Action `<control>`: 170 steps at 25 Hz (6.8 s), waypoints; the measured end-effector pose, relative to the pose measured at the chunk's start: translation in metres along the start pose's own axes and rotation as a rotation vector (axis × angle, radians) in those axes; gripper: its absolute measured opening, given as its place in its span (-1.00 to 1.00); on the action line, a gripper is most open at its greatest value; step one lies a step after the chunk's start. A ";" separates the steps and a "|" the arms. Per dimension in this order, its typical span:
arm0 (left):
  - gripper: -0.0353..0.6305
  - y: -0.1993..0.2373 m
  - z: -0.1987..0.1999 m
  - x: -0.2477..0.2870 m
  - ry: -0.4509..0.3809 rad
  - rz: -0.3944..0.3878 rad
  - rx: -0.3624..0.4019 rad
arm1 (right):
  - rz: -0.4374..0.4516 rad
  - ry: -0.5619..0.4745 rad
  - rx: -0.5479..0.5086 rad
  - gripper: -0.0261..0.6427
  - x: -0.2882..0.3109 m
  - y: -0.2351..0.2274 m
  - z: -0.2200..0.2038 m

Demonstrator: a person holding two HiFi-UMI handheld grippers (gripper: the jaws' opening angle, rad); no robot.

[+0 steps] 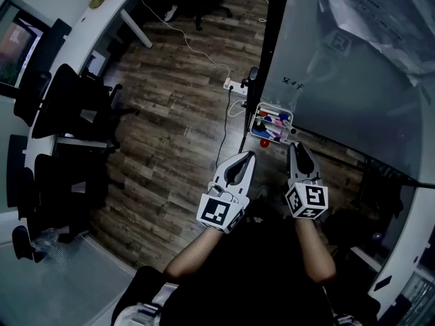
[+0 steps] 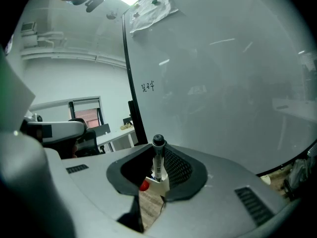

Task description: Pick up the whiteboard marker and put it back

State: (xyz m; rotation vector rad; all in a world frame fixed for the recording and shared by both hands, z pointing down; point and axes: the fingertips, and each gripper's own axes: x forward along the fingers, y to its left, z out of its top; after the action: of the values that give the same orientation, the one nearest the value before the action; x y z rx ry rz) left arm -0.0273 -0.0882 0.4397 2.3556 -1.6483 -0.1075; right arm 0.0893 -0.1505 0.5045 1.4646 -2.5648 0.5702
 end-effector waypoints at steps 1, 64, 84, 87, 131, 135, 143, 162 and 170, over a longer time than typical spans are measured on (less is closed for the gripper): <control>-0.87 -0.001 0.001 -0.001 -0.001 -0.003 0.003 | -0.002 -0.006 0.000 -0.69 -0.002 0.000 0.002; -0.87 -0.050 0.017 -0.025 -0.058 -0.061 0.082 | 0.032 -0.157 -0.044 -0.69 -0.112 0.017 0.039; -0.87 -0.050 0.015 -0.011 -0.035 0.077 0.097 | 0.154 -0.124 -0.032 -0.69 -0.090 0.002 0.043; -0.87 -0.043 0.016 -0.010 -0.036 0.094 0.094 | 0.178 -0.133 -0.028 -0.69 -0.086 0.006 0.044; -0.87 0.072 0.024 0.027 0.024 -0.060 0.002 | -0.046 0.019 -0.191 -0.69 0.024 0.050 0.001; -0.87 0.079 0.021 0.026 0.028 -0.065 -0.024 | -0.052 0.034 -0.195 -0.69 0.032 0.053 -0.003; -0.87 0.095 0.015 0.027 0.043 -0.058 -0.042 | -0.051 0.059 -0.219 -0.69 0.043 0.063 -0.013; -0.87 0.123 0.017 0.021 0.043 -0.023 -0.063 | 0.024 0.055 -0.304 -0.69 0.063 0.100 -0.015; -0.87 0.131 0.018 0.019 0.042 0.001 -0.065 | 0.051 0.061 -0.329 -0.68 0.069 0.109 -0.015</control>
State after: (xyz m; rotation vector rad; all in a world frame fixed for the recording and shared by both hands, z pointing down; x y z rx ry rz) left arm -0.1442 -0.1514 0.4577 2.2939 -1.6023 -0.1091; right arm -0.0405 -0.1504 0.5110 1.2543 -2.5057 0.1814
